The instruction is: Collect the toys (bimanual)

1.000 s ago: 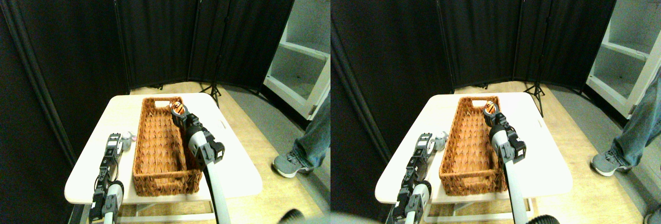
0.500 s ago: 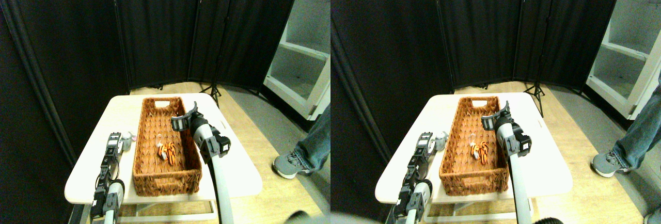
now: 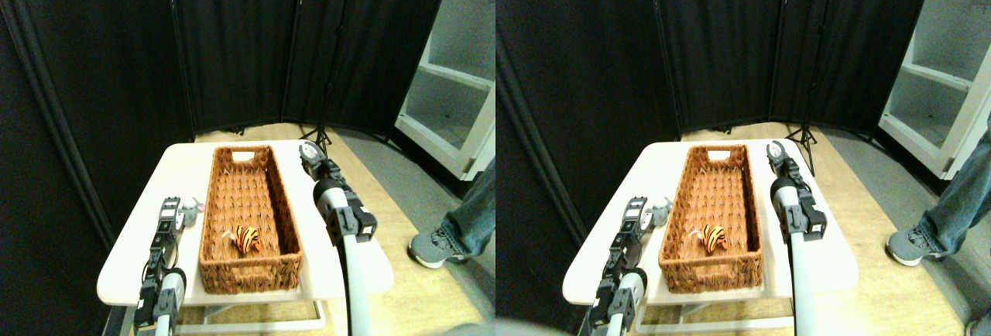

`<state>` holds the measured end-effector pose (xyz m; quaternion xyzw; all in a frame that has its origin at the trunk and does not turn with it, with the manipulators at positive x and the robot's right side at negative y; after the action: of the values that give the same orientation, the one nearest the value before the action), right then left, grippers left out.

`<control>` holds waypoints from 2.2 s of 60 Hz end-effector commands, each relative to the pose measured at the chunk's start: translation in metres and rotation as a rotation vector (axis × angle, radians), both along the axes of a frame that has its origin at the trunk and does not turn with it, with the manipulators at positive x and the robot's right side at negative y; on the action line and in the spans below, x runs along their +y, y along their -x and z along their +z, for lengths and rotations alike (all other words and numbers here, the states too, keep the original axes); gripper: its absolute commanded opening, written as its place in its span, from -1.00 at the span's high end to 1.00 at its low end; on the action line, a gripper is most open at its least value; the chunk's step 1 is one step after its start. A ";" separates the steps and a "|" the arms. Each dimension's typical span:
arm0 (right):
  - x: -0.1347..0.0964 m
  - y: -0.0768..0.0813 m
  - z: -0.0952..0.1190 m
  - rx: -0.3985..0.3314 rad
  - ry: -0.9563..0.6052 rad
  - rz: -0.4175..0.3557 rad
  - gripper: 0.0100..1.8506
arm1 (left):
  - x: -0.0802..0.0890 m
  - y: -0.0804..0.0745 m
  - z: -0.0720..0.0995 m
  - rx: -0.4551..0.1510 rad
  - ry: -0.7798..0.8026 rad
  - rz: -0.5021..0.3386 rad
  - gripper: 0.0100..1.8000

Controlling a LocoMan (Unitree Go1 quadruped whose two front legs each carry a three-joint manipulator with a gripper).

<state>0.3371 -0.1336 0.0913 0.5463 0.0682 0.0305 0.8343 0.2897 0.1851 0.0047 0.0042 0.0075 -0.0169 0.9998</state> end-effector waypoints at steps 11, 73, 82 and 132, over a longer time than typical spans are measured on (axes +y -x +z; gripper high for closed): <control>-0.032 -0.002 -0.032 0.060 -0.081 -0.147 1.00 | -0.015 -0.003 0.027 -0.097 0.059 -0.046 0.55; -0.038 0.021 -0.075 0.166 -0.025 -0.126 1.00 | 0.006 -0.013 0.025 -0.072 0.906 0.161 0.55; -0.036 0.019 -0.077 0.161 0.010 -0.128 1.00 | 0.012 -0.016 0.026 0.052 0.990 0.168 0.51; -0.023 0.010 -0.088 0.241 -0.018 -0.187 1.00 | -0.008 -0.007 0.035 0.191 1.483 0.090 0.38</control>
<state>0.3243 -0.1583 0.0023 0.5639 0.1218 -0.1162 0.8085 0.2933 0.1820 0.0316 -0.6722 0.0939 0.0483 0.7328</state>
